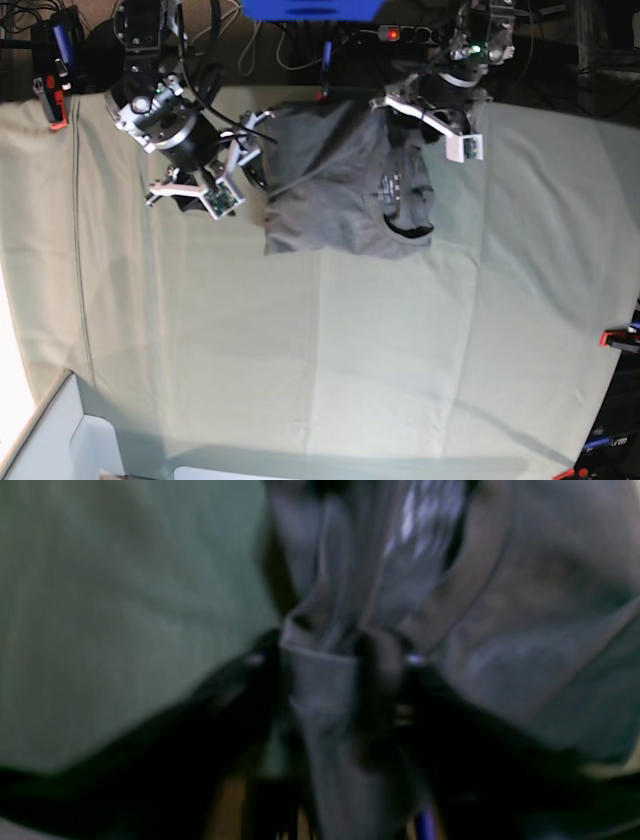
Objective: Layout the t-shirt on the table in an organized manner, then fold the t-shirt properly
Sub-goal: 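Grasp the folded bundle's edges with both grippers, then fold the bundle over with both grippers toward the right gripper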
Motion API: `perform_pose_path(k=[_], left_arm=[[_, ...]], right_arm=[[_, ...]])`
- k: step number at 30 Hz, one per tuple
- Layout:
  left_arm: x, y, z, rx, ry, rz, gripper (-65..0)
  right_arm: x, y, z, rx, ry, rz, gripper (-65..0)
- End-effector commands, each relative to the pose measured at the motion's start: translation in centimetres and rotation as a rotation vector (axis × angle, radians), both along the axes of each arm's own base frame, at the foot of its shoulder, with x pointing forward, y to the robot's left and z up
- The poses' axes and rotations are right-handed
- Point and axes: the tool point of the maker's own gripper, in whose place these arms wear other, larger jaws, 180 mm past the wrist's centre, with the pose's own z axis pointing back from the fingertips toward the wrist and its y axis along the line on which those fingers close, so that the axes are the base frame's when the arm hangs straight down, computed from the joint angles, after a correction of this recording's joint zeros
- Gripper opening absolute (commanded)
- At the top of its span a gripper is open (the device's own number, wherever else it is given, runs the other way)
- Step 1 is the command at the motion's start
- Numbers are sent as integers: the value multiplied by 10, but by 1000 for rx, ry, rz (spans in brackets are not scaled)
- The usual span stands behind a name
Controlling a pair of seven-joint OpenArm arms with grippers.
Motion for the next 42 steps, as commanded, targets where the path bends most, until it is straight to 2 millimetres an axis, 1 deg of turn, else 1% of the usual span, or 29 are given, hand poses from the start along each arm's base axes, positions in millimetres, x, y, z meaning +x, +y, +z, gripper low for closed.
perform_pose_path(k=[1,3,5,8,11,12,13,14,16,19,20,24,26,33,37,38,39,40,41,42], left_arm=[[6,-2,9,-10,-31,-4,-256],[9,-3,15,-12,-44,-9,-163],[14,-4,25,-14,-74,-10,-121],[20,-4,38,-16,-109,-9,-119],[24,-2,41,-12,-123,-5,-119],[25,3,39,-6,-120,5,-119],[29,6,41,-5,-129,19,-119],[40,11,46,-2,-152,32,-119],[52,12,42,-5,-153,44,-119],[65,9,35,-18,-148,53,-119],[71,6,35,-25,-151,55,-119],[81,-4,21,-54,-122,69,-119],[81,-5,17,-55,-110,69,-119],[62,-37,-10,-71,-25,-22,-119],[51,-54,-17,-86,1,-61,-122],[50,-56,-16,-87,0,-66,-135],[48,-57,-17,-88,3,-72,-176],[46,-58,-17,-87,6,-76,-238],[47,-58,-17,-86,5,-77,-321],[47,-58,-17,-86,5,-77,-388]], right_arm=[[4,6,11,33,-37,17,-364],[4,6,11,33,-37,17,-364],[4,6,11,33,-37,17,-364],[0,6,9,33,-28,17,-364],[-1,6,9,33,-26,17,-364],[-1,6,9,33,-26,17,-364],[-1,6,9,33,-26,17,-364],[-1,6,9,33,-26,17,-364],[-1,6,9,33,-26,17,-364],[-2,6,8,33,-23,16,-364],[-6,6,6,33,-14,16,-364],[-7,6,5,33,-11,16,-364],[-8,6,5,33,-10,16,-364],[-9,2,4,18,-8,21,-364],[-9,2,4,18,-9,21,-364],[-8,2,4,18,-11,21,-364],[-8,2,4,18,-11,21,-364],[-8,2,4,18,-11,21,-364],[-8,2,4,18,-11,21,-364],[-8,2,4,18,-11,21,-364]])
